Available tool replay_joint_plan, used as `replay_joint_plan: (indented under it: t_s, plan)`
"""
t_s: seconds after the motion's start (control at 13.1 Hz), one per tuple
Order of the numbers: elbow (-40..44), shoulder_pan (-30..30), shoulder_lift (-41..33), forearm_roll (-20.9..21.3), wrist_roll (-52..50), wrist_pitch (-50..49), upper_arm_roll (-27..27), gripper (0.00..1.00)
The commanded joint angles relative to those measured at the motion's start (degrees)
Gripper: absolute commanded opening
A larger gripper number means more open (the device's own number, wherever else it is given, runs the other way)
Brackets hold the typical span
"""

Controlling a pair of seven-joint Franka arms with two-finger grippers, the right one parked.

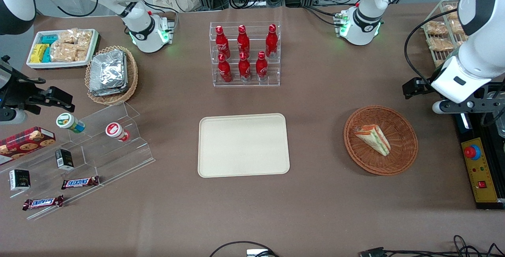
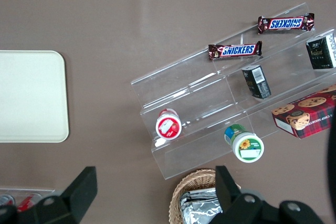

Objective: Place sandwich from basket to tray

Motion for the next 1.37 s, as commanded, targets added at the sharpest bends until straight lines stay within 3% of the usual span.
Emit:
replay_joint_plan:
  t_s: [0.0, 0.69, 0.84, 1.07, 1.3]
  plan:
    - [0.9, -0.1, 0.4, -1.2, 0.6, 0.0, 0.2, 1.00]
    - [1.1, 0.3, 0.5, -1.3, -0.9, -0.5, 0.6, 1.00]
    - [1.0, 1.4, 1.2, -1.7, -6.8, -0.5, 0.6, 1.00]
    - [0.8, 3.3, 3.6, -5.6, -19.2, -0.4, 0.6, 1.00]
    - [0.8, 3.8, 8.3, -5.9, -24.5, 0.1, 0.6, 0.99]
